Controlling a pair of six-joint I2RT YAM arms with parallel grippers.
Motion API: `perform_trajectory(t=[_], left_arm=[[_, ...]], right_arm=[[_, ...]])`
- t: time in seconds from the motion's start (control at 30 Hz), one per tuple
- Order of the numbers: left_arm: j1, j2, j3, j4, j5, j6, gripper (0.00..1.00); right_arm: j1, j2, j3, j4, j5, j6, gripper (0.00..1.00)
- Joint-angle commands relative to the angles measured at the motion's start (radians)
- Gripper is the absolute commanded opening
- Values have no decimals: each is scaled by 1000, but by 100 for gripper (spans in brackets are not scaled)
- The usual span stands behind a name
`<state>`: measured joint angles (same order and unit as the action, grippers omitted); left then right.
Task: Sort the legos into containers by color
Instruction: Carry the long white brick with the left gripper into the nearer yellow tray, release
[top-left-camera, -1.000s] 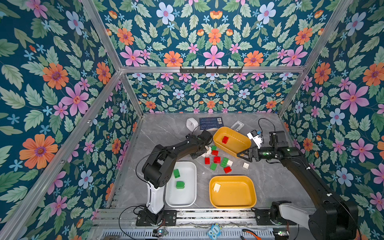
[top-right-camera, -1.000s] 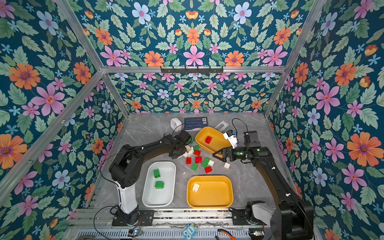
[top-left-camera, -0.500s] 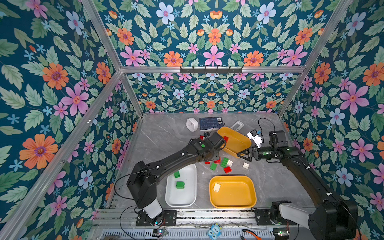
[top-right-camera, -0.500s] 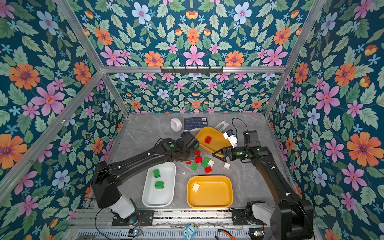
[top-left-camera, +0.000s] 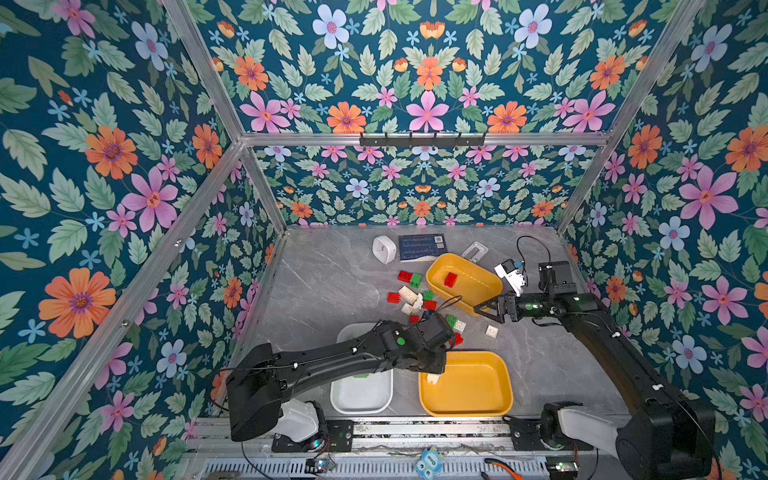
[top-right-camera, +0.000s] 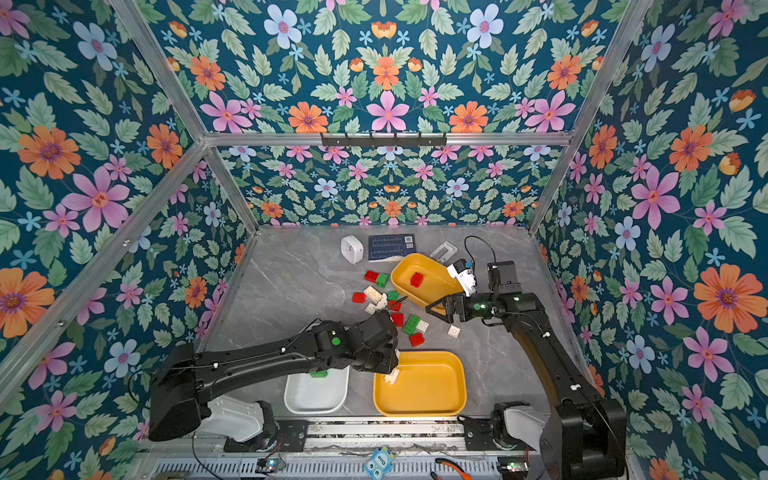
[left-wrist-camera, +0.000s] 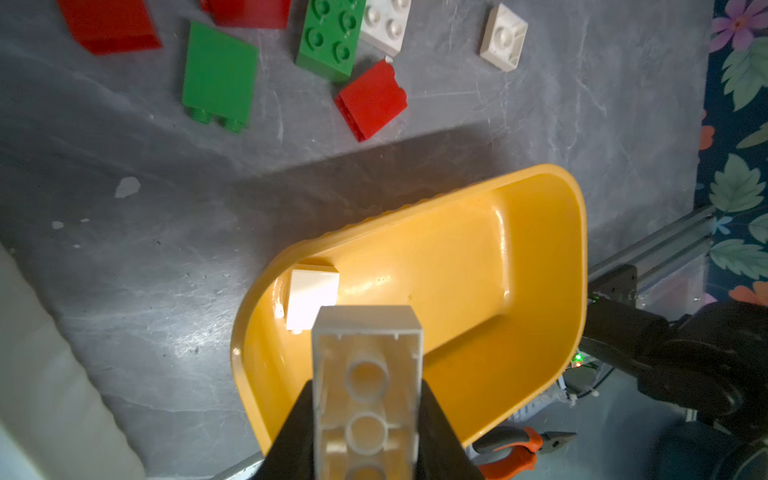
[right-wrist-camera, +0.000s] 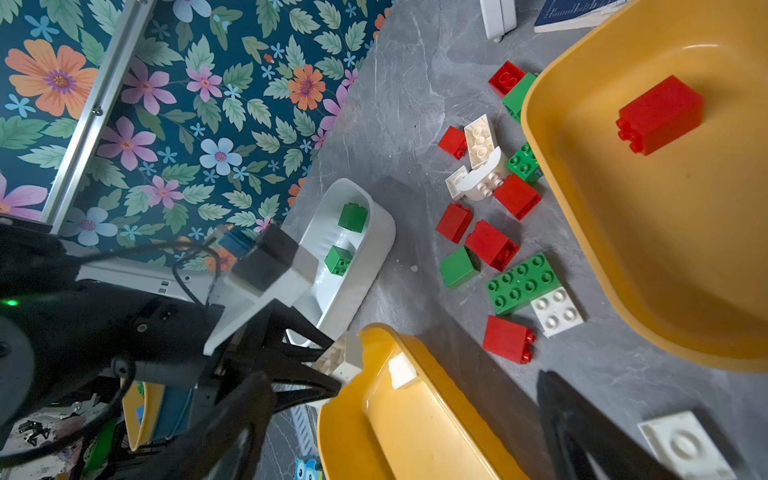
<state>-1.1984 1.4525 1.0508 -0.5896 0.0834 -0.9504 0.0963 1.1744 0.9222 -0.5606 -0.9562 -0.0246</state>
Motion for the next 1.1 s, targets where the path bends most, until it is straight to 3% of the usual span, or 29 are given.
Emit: perform_trajectory(t=[0.0,0.13,0.2,0.3,0.5,0.67,1.07], left_arm=[[-9,0,-45,47,7,-47,31],[-10,-1,-53,63,-2,-50,47],[-10,1,-35,47,-10,-44,60],[-8,3,7,2,-23,-22,66],[72,12,135,-119,-75,55,71],[229,64,220,-168,-141,100,71],[453,304,414,-222,-324,480,71]], right_arm=[[1,-14,-4,-27,12,-15,99],[1,-35,-14,-46,24,-18,99],[1,-46,-18,-53,27,-17,99],[1,-56,-21,-58,33,-17,99],[1,-57,-14,-42,40,-2,99],[1,-50,-7,-8,39,30,99],[2,-32,7,4,34,40,99]])
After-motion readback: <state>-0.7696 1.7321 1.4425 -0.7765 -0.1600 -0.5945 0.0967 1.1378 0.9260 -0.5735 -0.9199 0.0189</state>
